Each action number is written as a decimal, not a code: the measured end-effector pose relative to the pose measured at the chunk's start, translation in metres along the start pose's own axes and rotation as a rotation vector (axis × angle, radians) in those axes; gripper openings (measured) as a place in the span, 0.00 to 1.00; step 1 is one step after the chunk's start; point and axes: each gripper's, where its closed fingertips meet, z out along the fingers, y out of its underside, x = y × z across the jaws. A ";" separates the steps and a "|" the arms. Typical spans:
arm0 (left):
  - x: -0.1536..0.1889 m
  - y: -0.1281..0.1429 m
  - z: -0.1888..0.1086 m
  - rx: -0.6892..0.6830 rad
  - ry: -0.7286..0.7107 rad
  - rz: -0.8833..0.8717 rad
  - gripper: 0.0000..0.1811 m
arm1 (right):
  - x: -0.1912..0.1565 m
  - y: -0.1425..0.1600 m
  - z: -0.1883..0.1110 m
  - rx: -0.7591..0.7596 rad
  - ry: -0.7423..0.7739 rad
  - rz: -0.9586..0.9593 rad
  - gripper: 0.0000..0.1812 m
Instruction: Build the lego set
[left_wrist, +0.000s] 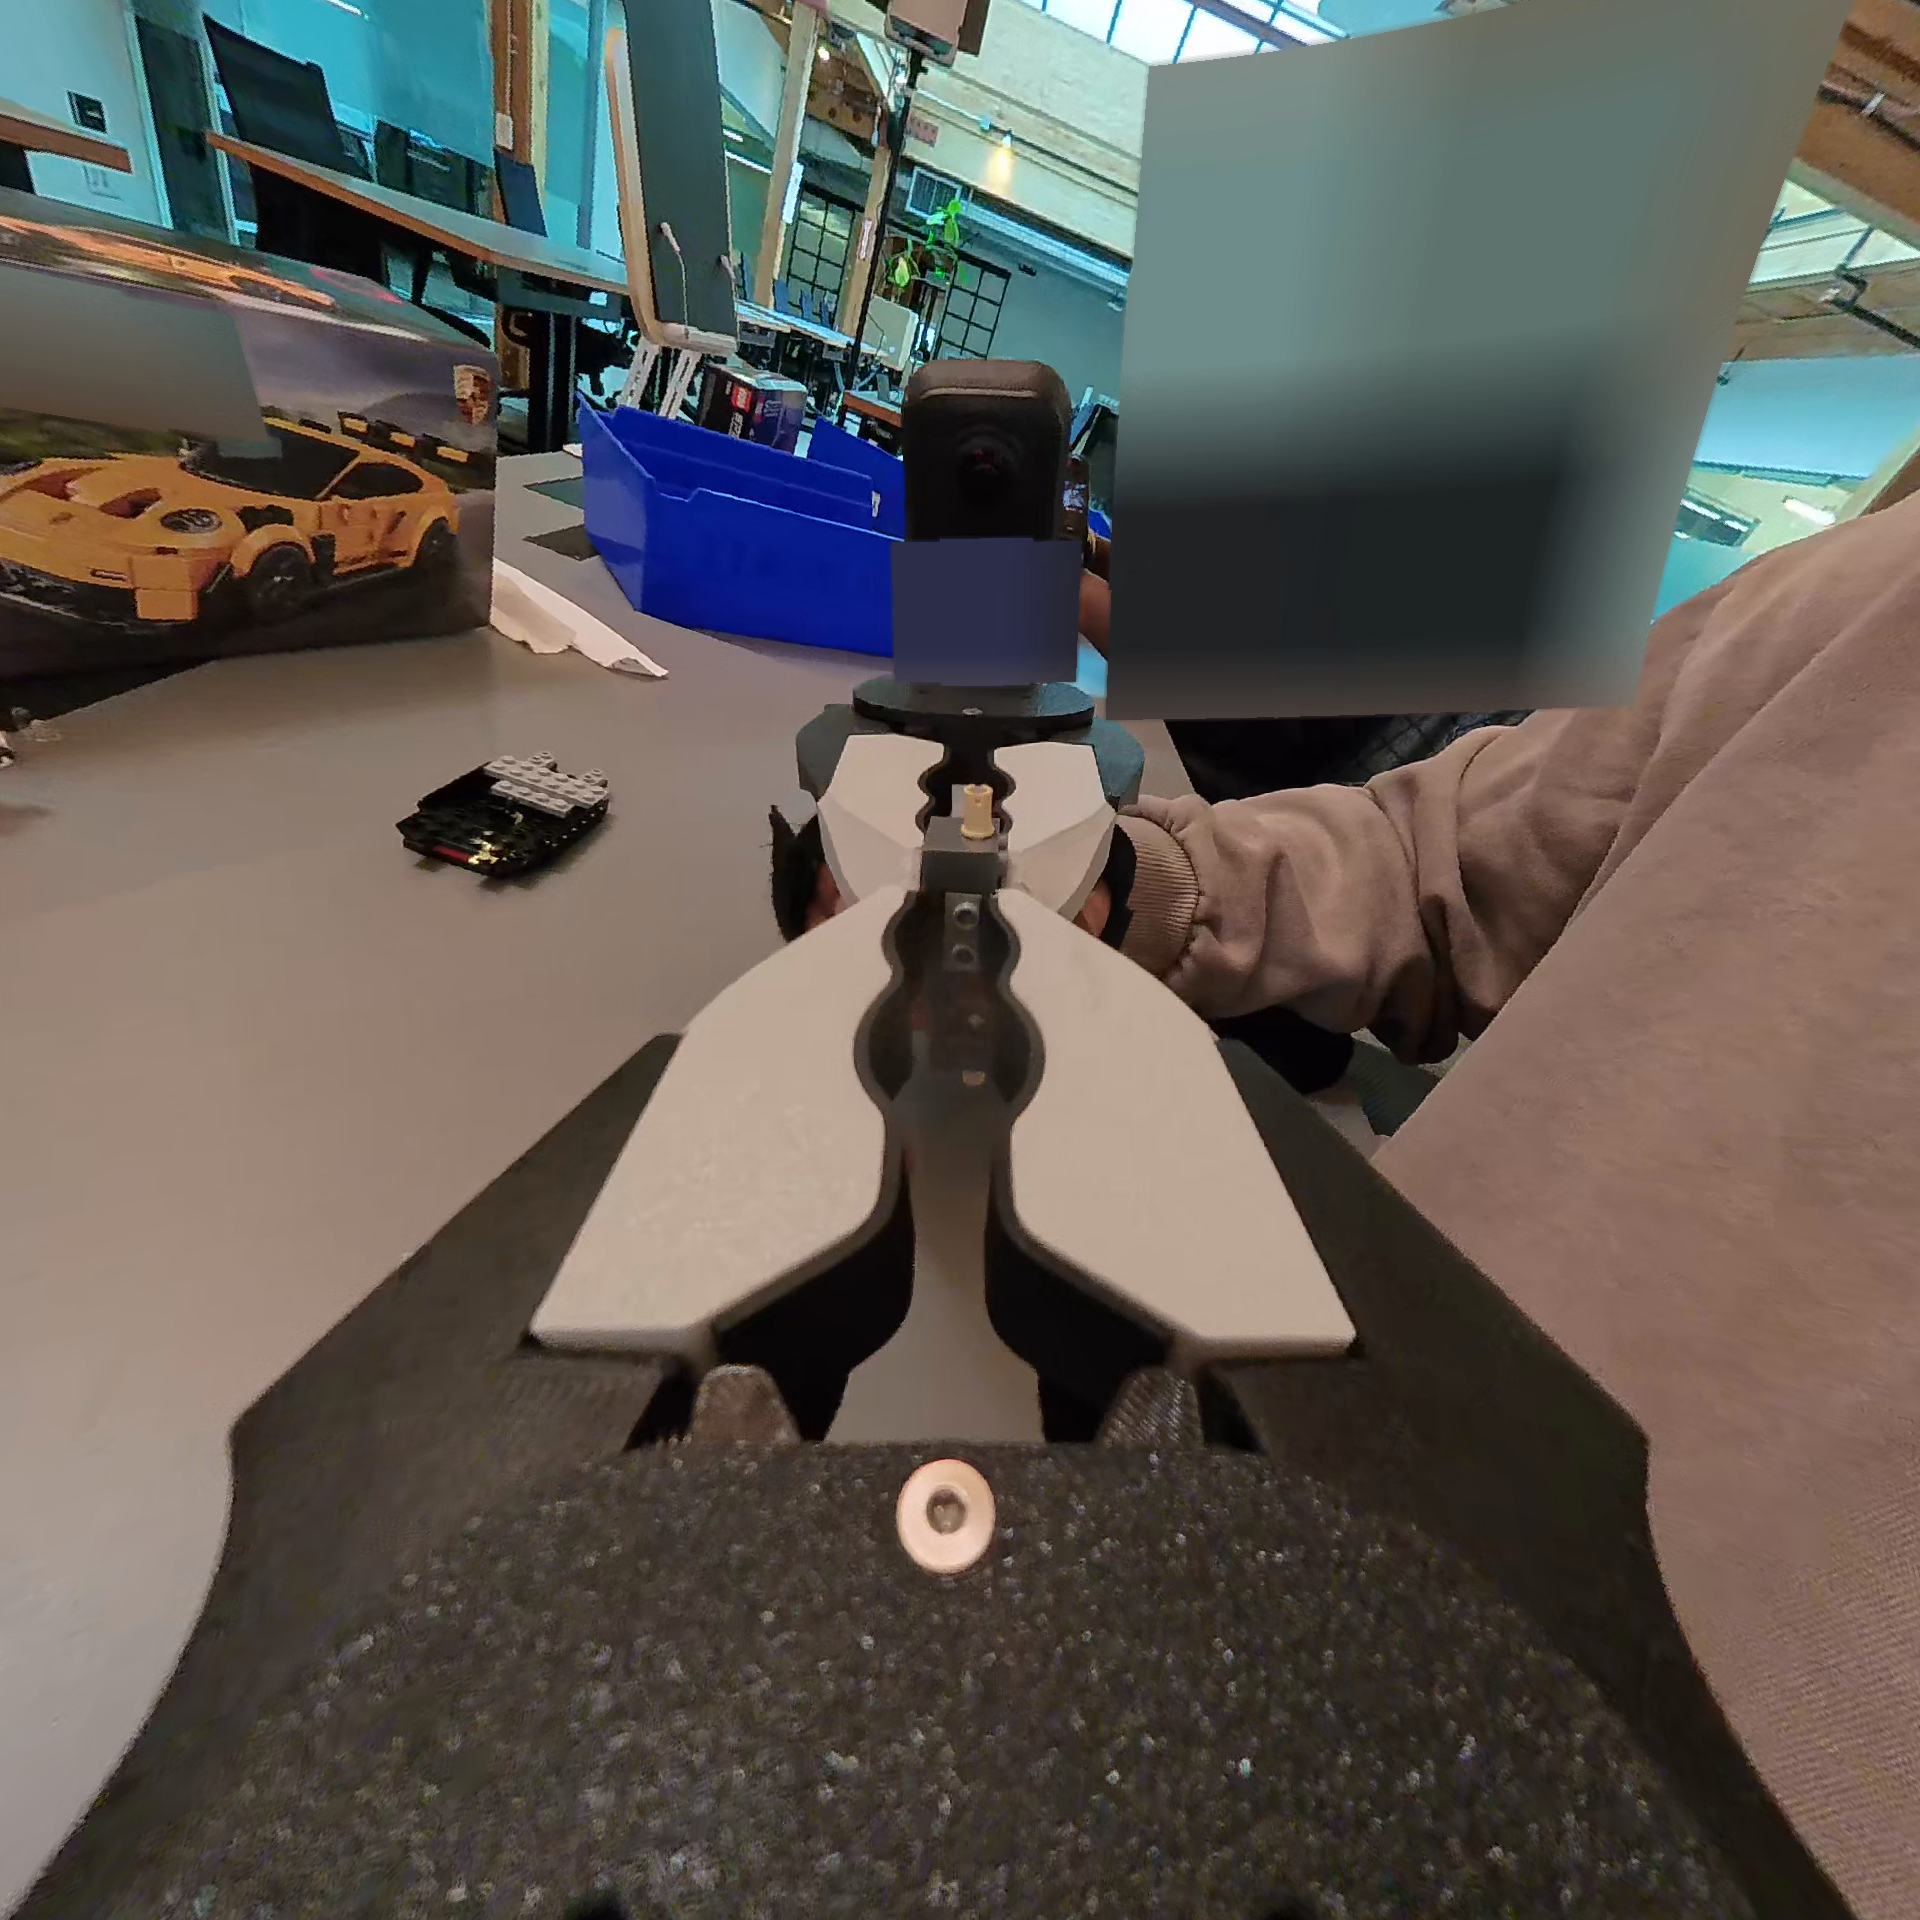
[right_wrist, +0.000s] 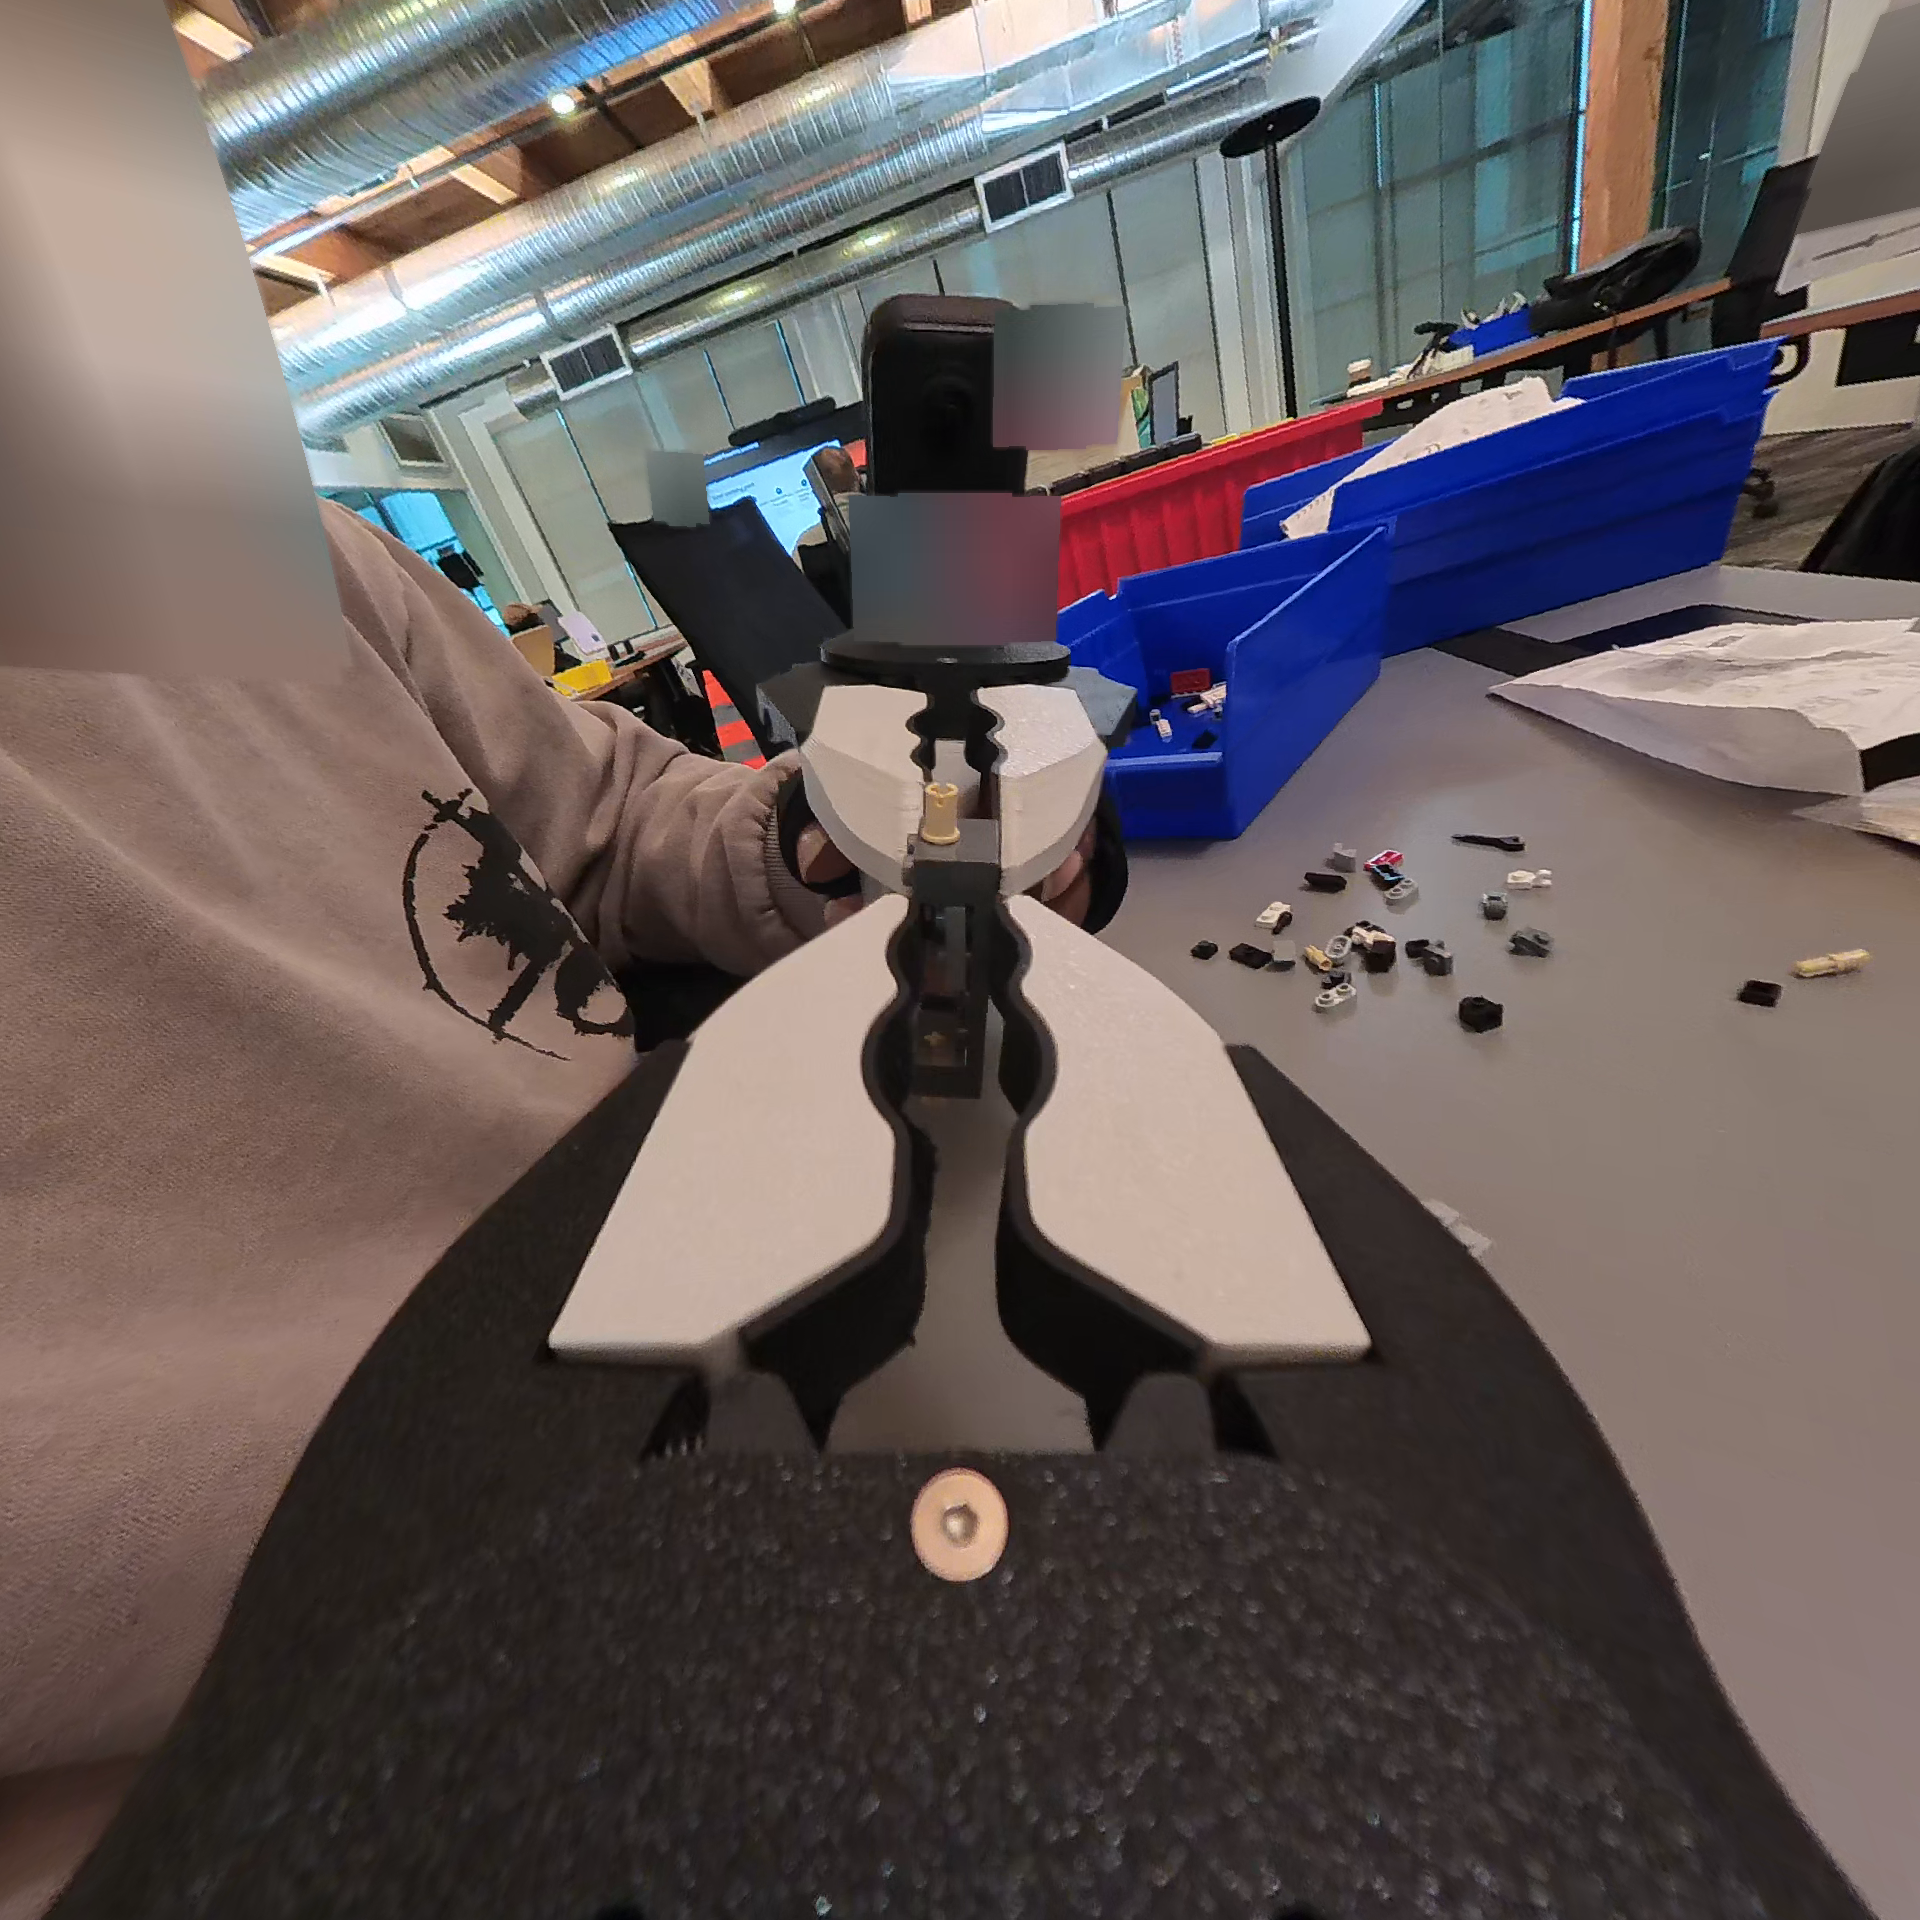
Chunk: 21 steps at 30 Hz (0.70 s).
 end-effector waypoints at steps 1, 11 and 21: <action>0.000 0.000 0.000 -0.001 0.004 -0.002 0.05 | 0.000 0.000 0.000 -0.002 0.001 -0.001 0.06; -0.003 0.003 0.001 0.003 0.006 -0.010 0.06 | 0.003 0.003 -0.001 -0.016 0.002 0.018 0.06; -0.011 0.004 0.002 -0.005 -0.021 -0.007 0.05 | 0.011 0.004 -0.002 -0.020 0.033 0.023 0.06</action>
